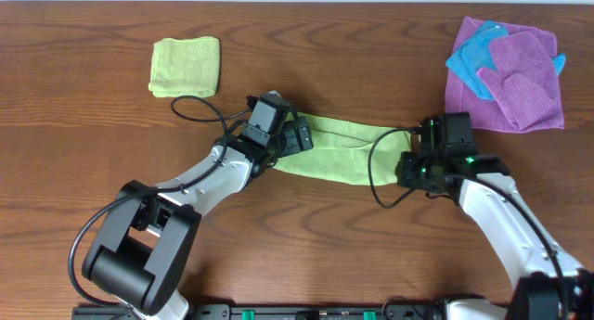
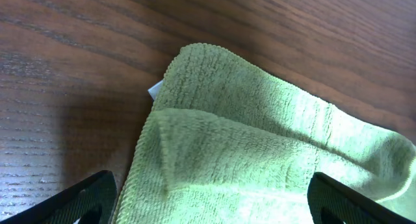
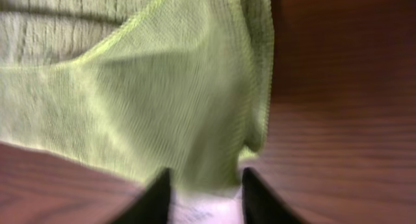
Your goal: Fold the cloth
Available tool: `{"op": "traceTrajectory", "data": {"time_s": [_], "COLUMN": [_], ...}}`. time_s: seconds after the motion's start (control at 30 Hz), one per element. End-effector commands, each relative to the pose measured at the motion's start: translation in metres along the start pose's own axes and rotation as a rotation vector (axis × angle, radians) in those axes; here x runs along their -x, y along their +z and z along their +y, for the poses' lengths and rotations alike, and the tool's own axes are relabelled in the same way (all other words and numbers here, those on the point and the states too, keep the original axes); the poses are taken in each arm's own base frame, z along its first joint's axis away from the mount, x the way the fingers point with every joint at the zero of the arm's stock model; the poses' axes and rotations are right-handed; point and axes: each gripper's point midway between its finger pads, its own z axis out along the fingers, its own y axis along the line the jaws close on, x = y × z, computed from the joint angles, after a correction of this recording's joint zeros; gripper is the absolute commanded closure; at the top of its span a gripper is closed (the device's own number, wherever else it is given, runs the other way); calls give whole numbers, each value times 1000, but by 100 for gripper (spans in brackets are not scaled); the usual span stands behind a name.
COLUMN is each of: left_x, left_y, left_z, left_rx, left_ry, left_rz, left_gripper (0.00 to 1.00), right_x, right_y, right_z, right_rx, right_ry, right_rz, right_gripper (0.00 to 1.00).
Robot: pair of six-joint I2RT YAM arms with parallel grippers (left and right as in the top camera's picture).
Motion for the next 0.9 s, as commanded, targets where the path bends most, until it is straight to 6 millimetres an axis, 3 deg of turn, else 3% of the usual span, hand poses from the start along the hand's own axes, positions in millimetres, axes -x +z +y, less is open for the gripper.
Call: {"op": "traceTrajectory", "data": {"time_s": [0.0,0.07,0.13,0.2,0.3,0.47,0.7,0.87], "left_x": [7,7,7,7,7,7,7,7], "left_y": [2,2,2,2,2,2,2,2], "left_z": [-3,-3,-3,-3,-3,-3,-3,-3], "left_rx": [-1,-1,-1,-1,-1,-1,-1,-1], "left_ry": [13,13,13,13,13,13,13,13], "left_rz": [-11,-10,-10,-10,-10,-10,-9,-10], "left_gripper": [5,5,5,5,5,5,5,5], "right_x": [1,-9,-19,-21,-6,17,4,8], "right_y": [-9,-9,-10,-10,-9,-7,30,41], "right_z": [2,7,11,8,-8,-5,-13,-7], "right_rx": [-10,22,48,31,-61,-58,-71,-30], "right_ry": [6,16,36,36,-36,-141,-129,-129], "right_rz": [-3,45,86,96,25,-64,34,30], "right_gripper": [52,59,54,56,51,52,57,57]}}
